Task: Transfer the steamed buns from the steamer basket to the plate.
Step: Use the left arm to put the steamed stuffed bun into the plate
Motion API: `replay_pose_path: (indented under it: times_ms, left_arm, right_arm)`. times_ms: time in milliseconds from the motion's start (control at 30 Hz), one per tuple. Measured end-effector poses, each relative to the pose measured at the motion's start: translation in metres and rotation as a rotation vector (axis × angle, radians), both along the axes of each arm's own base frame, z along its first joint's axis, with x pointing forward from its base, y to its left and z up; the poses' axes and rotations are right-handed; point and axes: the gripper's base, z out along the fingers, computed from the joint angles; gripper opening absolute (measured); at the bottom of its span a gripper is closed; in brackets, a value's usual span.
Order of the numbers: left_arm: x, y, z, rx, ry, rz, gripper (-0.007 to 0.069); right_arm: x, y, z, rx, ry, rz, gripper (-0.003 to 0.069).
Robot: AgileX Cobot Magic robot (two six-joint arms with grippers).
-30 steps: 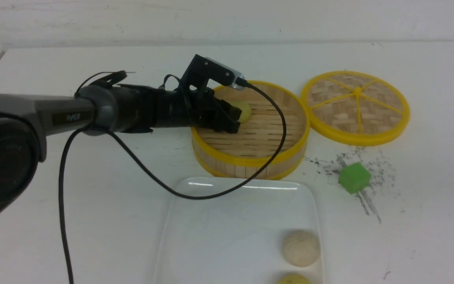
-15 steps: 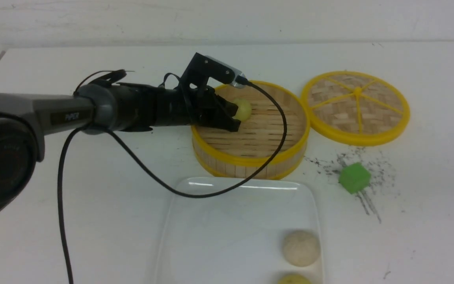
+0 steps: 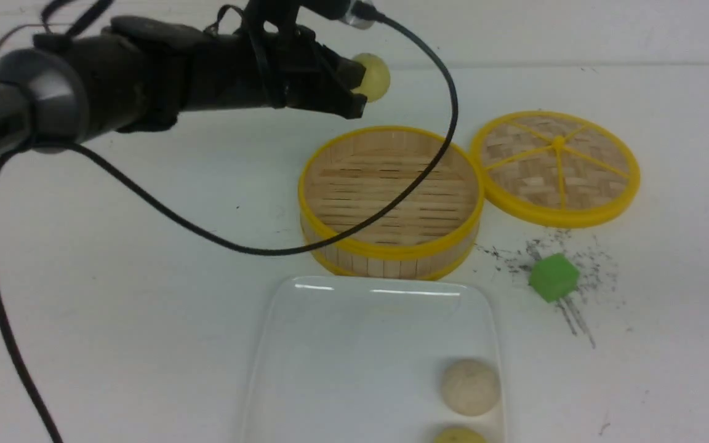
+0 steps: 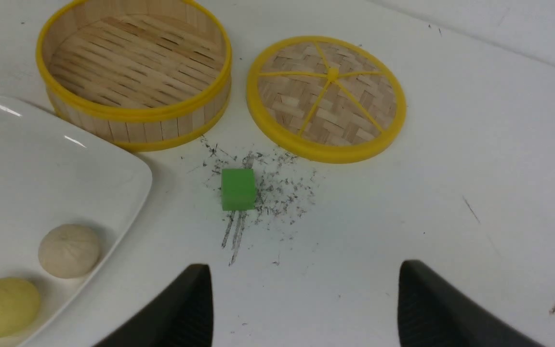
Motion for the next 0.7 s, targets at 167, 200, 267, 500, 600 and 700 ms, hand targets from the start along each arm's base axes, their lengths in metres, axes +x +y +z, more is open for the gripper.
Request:
replay_pose_path:
  times_ms: [167,200,267,500,600,700]
  left_arm:
    - [-0.03,0.01,0.023,0.061,0.091,-0.029,0.002]
    - [-0.041,0.014,0.03,0.08,0.149,-0.026,0.002]
    - [-0.059,0.023,0.039,0.135,0.233,-0.003,0.002]
    - [-0.099,0.05,0.046,0.248,0.563,0.166,0.002]
    - [-0.11,0.049,0.041,0.24,0.686,0.135,0.002]
    - [-0.123,0.041,0.029,0.186,0.818,0.041,0.002]
  right_arm:
    - [0.0,0.0,0.001,0.003,-0.008,0.001,0.0504]
    - [0.001,0.0,0.001,0.006,-0.017,0.003,0.0504]
    - [0.001,0.001,0.002,0.009,-0.025,0.004,0.0504]
    - [0.001,0.001,0.002,0.011,-0.029,0.005,0.0491]
    - [0.001,0.001,0.002,0.01,-0.029,0.005,0.0482]
    - [0.003,0.002,-0.003,0.004,-0.016,0.005,0.0477]
